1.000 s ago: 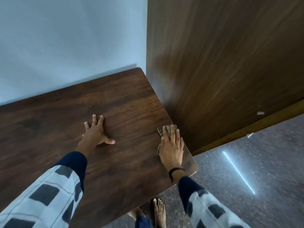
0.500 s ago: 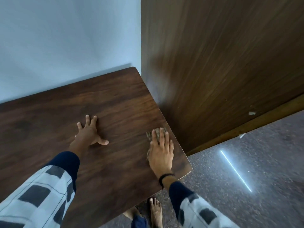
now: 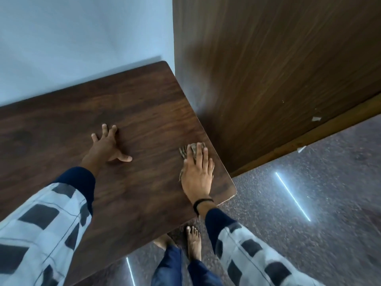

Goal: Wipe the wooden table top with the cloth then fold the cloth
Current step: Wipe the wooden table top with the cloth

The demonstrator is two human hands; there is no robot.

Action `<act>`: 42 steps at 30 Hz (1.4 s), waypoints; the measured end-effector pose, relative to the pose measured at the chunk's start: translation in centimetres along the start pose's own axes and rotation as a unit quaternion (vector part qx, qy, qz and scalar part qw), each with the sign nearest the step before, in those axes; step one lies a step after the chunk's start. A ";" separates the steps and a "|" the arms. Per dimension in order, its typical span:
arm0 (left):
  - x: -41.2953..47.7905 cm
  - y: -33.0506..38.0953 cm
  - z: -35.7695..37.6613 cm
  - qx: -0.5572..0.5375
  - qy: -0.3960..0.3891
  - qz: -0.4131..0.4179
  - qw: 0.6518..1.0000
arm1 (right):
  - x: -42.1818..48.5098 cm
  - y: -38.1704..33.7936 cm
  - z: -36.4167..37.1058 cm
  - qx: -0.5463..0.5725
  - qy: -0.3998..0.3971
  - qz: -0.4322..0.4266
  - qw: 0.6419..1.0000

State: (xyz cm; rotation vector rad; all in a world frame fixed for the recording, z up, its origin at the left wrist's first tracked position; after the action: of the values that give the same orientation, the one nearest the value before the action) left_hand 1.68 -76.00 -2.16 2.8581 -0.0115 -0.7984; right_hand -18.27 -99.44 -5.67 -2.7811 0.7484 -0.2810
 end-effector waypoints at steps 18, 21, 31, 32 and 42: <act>-0.2 0.0 0.0 0.005 0.011 -0.004 1.000 | -5.7 -0.4 -0.3 0.031 -0.020 -0.055 0.998; -0.4 0.0 0.0 0.002 0.010 -0.007 1.000 | -2.2 -1.0 0.0 0.045 -0.050 -0.141 0.988; -1.1 0.7 -0.5 0.000 -0.004 -0.012 1.000 | -7.1 0.5 -1.0 0.027 -0.018 -0.041 0.999; -1.1 0.7 -0.5 -0.001 -0.006 -0.011 1.000 | -8.3 -0.9 -0.5 0.040 -0.030 -0.098 0.994; 0.0 -0.2 0.1 0.002 0.001 0.001 1.000 | -4.2 4.2 -1.6 0.005 0.009 0.034 0.999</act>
State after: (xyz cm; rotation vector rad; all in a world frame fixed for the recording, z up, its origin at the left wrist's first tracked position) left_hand 1.62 -75.84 -2.27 2.8619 -0.0159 -0.7959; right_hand -24.15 -101.08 -5.84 -2.7405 0.8411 -0.2975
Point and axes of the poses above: each hand's wrist, its own x-axis towards the middle knuckle, its own z-axis out of the palm, y = z × x, the point moved 3 cm from there along x, towards the middle knuckle, and after that the axes turned 9 degrees about y, right-handed, at the moved point
